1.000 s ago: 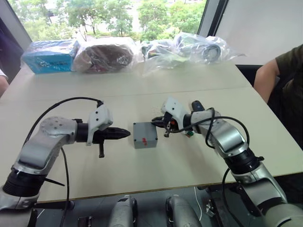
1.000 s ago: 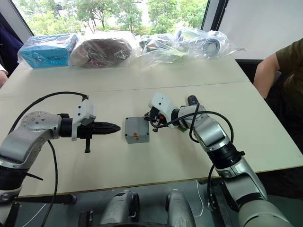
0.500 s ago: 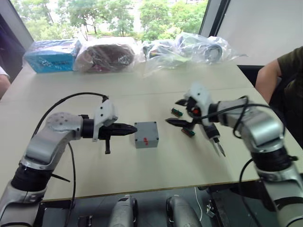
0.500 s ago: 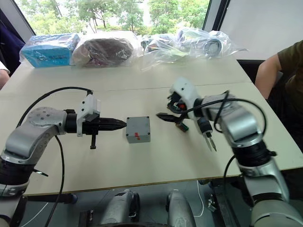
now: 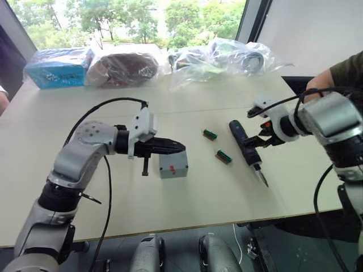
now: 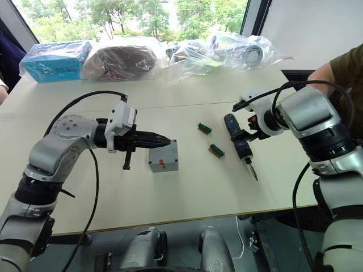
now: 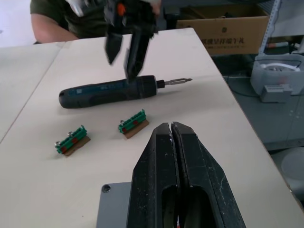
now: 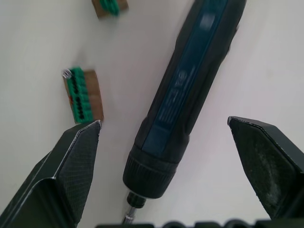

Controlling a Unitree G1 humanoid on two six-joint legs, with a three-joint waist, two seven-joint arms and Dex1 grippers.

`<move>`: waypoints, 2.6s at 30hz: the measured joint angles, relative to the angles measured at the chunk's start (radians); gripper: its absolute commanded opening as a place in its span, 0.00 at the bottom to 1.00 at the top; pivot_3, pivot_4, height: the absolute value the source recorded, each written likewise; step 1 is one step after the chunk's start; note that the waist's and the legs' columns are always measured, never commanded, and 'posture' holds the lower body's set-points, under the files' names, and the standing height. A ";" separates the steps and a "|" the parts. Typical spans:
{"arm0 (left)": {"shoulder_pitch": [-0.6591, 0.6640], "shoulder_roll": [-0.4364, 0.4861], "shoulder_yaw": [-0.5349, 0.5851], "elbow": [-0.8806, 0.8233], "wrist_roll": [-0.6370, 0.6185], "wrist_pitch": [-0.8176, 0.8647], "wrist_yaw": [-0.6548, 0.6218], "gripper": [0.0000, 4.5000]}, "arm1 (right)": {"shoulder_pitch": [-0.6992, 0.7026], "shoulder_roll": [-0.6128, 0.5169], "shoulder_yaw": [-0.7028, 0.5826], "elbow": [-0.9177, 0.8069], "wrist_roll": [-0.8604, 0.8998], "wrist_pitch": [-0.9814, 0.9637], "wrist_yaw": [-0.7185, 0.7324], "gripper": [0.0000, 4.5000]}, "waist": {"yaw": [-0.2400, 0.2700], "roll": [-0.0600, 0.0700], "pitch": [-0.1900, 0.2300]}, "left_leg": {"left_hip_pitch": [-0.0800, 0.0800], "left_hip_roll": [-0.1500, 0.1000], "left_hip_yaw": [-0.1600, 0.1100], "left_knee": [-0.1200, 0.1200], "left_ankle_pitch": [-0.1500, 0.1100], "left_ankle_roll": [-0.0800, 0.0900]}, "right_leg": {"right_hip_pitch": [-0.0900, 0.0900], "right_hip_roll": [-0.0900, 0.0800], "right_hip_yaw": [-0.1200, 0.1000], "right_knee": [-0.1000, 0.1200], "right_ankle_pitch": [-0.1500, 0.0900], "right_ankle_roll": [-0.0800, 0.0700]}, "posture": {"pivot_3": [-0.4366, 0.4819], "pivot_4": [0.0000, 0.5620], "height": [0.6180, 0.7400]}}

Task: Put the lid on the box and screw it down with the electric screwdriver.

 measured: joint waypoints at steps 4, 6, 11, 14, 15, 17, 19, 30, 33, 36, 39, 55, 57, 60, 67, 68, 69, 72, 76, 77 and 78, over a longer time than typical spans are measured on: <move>-0.010 -0.015 -0.004 0.011 0.007 -0.014 -0.002 0.00 | -0.022 0.063 0.092 0.137 -0.042 -0.028 -0.015 0.99 | -0.001 0.000 0.000 | 0.000 0.000 0.000 0.001 0.000 0.000 | 0.000 0.000 0.000 0.000 0.000 0.000 | 0.48 0.27 1.00; -0.009 -0.019 -0.004 0.022 0.021 -0.026 0.013 0.00 | -0.035 0.096 0.119 0.217 -0.073 -0.066 -0.020 0.99 | -0.001 0.000 0.000 | 0.000 0.000 0.000 0.001 0.000 0.000 | 0.000 0.000 0.000 0.000 0.000 0.000 | 0.48 0.27 1.00; 0.027 -0.018 -0.004 0.021 0.027 -0.027 0.032 0.00 | -0.093 0.157 0.143 0.364 -0.122 -0.124 0.002 0.99 | -0.004 0.000 0.000 | 0.000 0.000 0.000 0.001 0.000 0.000 | 0.000 0.000 0.000 0.001 0.000 0.001 | 0.48 0.27 1.00; 0.034 -0.015 -0.003 0.016 0.034 -0.030 0.037 0.00 | -0.122 0.195 0.148 0.447 -0.154 -0.148 0.021 0.85 | -0.005 -0.001 -0.001 | 0.001 0.000 0.000 0.001 0.000 0.000 | 0.001 0.000 0.000 0.001 0.000 0.001 | 0.48 0.27 1.00; 0.036 -0.015 -0.004 0.013 0.037 -0.031 0.039 0.00 | -0.129 0.204 0.154 0.465 -0.167 -0.162 0.028 0.76 | -0.006 -0.001 -0.001 | 0.001 0.000 0.000 0.001 0.000 0.000 | 0.001 0.000 0.000 0.001 0.000 0.001 | 0.48 0.27 1.00; 0.049 -0.009 -0.003 -0.005 0.045 -0.038 0.042 0.00 | -0.144 0.222 0.160 0.499 -0.187 -0.181 0.046 0.63 | -0.007 -0.001 -0.001 | 0.001 0.000 0.000 0.001 0.000 0.000 | 0.001 0.000 0.000 0.001 0.000 0.001 | 0.48 0.27 1.00; 0.062 -0.008 -0.004 -0.015 0.046 -0.043 0.041 0.00 | -0.155 0.234 0.159 0.527 -0.201 -0.189 0.056 0.48 | -0.006 -0.001 -0.001 | 0.001 0.000 0.000 0.001 0.000 0.000 | 0.001 0.000 0.000 0.001 0.001 0.001 | 0.48 0.27 1.00; 0.043 0.033 -0.005 0.008 0.064 -0.066 0.015 0.00 | -0.162 0.218 -0.008 0.498 -0.208 -0.211 0.010 0.40 | -0.003 0.006 0.003 | -0.001 0.000 0.000 0.000 0.000 0.000 | -0.001 0.000 0.000 0.002 0.001 0.001 | 0.48 0.27 1.00; 0.029 0.052 -0.005 0.051 0.083 -0.085 -0.001 0.00 | -0.126 0.184 -0.142 0.283 -0.188 -0.242 -0.031 0.40 | -0.003 0.007 0.004 | -0.001 0.000 0.000 -0.001 0.000 0.000 | -0.002 0.001 0.000 0.002 0.001 0.001 | 0.48 0.27 1.00; 0.027 0.065 -0.007 0.086 0.097 -0.102 -0.023 0.00 | -0.023 0.263 -0.379 0.049 -0.119 -0.384 -0.105 0.40 | -0.009 0.007 0.004 | -0.001 0.001 0.000 -0.002 0.000 0.000 | -0.003 0.002 0.000 0.001 0.001 0.001 | 0.48 0.27 1.00; 0.014 0.071 -0.025 0.116 0.124 -0.134 -0.052 0.00 | 0.049 0.456 -0.561 -0.165 -0.003 -0.538 -0.187 0.40 | -0.008 0.009 0.005 | -0.001 0.001 0.000 -0.002 0.000 0.000 | -0.004 0.003 0.000 0.003 0.000 0.001 | 0.48 0.27 1.00; 0.019 0.032 -0.091 0.192 0.209 -0.131 -0.044 0.00 | 0.400 0.709 -0.481 -0.467 0.062 -0.943 -0.305 0.40 | -0.002 0.008 0.005 | -0.001 -0.001 -0.002 0.001 0.001 -0.001 | 0.001 0.001 0.000 0.002 0.002 0.003 | 0.48 0.27 1.00; 0.014 0.012 -0.113 0.216 0.235 -0.136 -0.027 0.00 | 0.426 0.708 -0.458 -0.468 0.054 -0.960 -0.304 0.40 | -0.003 0.008 0.005 | -0.001 -0.001 -0.002 0.001 0.001 -0.001 | 0.001 0.001 0.000 0.002 0.002 0.003 | 0.48 0.27 1.00; 0.014 -0.012 -0.121 0.231 0.252 -0.156 -0.010 0.00 | 0.438 0.707 -0.444 -0.473 0.049 -0.970 -0.310 0.40 | -0.002 0.008 0.005 | -0.001 -0.001 -0.002 0.001 0.001 -0.001 | 0.001 0.001 0.000 0.002 0.002 0.003 | 0.48 0.27 1.00; 0.014 -0.020 -0.122 0.233 0.268 -0.172 -0.004 0.00 | 0.478 0.686 -0.443 -0.523 0.067 -0.959 -0.311 0.40 | 0.000 0.008 0.005 | 0.000 -0.001 -0.002 0.001 0.001 -0.001 | 0.001 0.001 0.000 0.002 0.002 0.003 | 0.48 0.27 1.00; 0.014 -0.020 -0.122 0.233 0.270 -0.173 -0.004 0.00 | 0.484 0.680 -0.442 -0.530 0.070 -0.953 -0.310 0.40 | 0.000 0.008 0.005 | 0.000 -0.001 -0.002 0.001 0.001 -0.001 | 0.001 0.001 0.000 0.002 0.002 0.003 | 0.48 0.27 1.00; 0.014 -0.020 -0.122 0.233 0.272 -0.173 -0.004 0.00 | 0.491 0.674 -0.442 -0.535 0.072 -0.947 -0.310 0.40 | 0.000 0.008 0.005 | 0.000 -0.001 -0.002 0.001 0.001 -0.001 | 0.001 0.001 0.000 0.002 0.002 0.003 | 0.48 0.27 1.00; 0.014 -0.020 -0.122 0.232 0.273 -0.172 -0.004 0.00 | 0.503 0.671 -0.442 -0.536 0.079 -0.944 -0.310 0.40 | -0.001 0.008 0.005 | 0.000 -0.001 -0.002 0.001 0.001 -0.001 | 0.001 0.001 0.000 0.002 0.002 0.003 | 0.48 0.27 1.00; 0.014 -0.020 -0.122 0.232 0.273 -0.173 -0.005 0.00 | 0.511 0.675 -0.438 -0.536 0.079 -0.950 -0.319 0.40 | 0.000 0.008 0.005 | 0.000 -0.001 -0.002 0.001 0.001 -0.001 | 0.001 0.001 0.000 0.002 0.002 0.003 | 0.48 0.27 1.00; 0.014 -0.020 -0.122 0.232 0.274 -0.173 -0.006 0.00 | 0.514 0.677 -0.435 -0.536 0.078 -0.953 -0.322 0.40 | 0.000 0.008 0.005 | 0.000 -0.001 -0.002 0.001 0.001 -0.001 | 0.001 0.001 0.000 0.002 0.002 0.003 | 0.48 0.27 1.00; 0.014 -0.020 -0.122 0.232 0.274 -0.173 -0.006 0.00 | 0.517 0.679 -0.432 -0.536 0.078 -0.958 -0.324 0.40 | -0.001 0.008 0.005 | 0.000 -0.001 -0.002 0.001 0.001 -0.001 | 0.001 0.001 0.000 0.002 0.002 0.003 | 0.48 0.27 1.00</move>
